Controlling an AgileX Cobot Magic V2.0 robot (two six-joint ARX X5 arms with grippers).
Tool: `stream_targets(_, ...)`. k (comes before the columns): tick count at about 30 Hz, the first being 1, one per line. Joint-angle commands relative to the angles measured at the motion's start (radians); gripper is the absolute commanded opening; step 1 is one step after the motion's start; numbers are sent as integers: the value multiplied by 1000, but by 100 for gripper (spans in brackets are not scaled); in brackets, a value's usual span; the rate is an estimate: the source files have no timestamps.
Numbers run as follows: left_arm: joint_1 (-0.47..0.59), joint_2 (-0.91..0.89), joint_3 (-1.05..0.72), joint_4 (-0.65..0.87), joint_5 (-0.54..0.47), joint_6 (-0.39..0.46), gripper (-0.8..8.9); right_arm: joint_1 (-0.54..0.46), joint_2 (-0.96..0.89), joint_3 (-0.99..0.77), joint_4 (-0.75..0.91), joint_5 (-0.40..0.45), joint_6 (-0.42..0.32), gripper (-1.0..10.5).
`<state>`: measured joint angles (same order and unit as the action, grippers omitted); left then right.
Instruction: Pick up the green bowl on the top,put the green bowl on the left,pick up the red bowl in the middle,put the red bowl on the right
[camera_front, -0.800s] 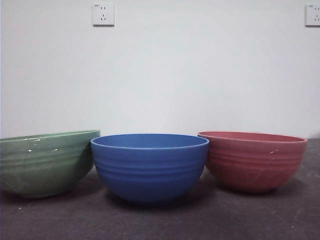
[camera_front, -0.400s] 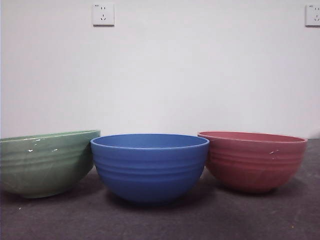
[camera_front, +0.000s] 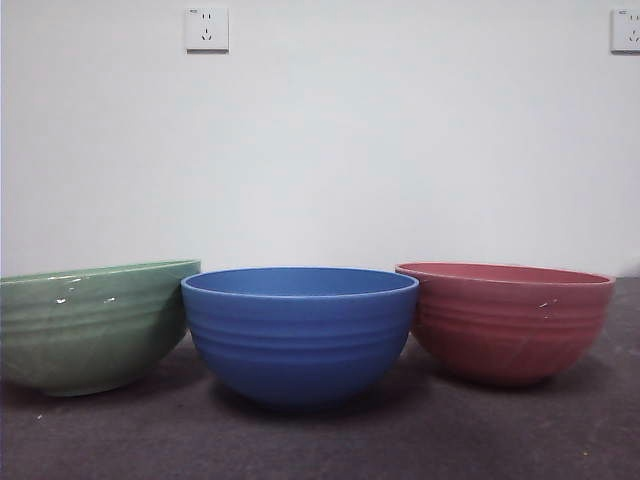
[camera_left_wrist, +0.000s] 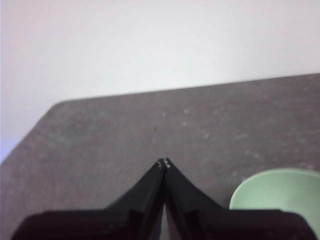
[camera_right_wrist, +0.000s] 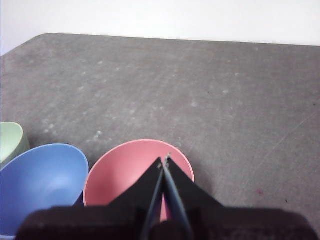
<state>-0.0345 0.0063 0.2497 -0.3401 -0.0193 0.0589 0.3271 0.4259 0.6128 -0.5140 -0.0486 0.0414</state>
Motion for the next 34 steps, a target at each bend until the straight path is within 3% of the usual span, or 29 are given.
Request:
stream_targets(1,4,-4,-103,92,2,-42,-3,2,-1,-9,4,3,12,2)
stream_targets(11,3,-4,-244,167,55,-86,-3,2,-1,-9,3,3,12,2)
stream_targets(34,3,-3,-247,160,50,-92,-3,2,-1,-9,3,3,11,2)
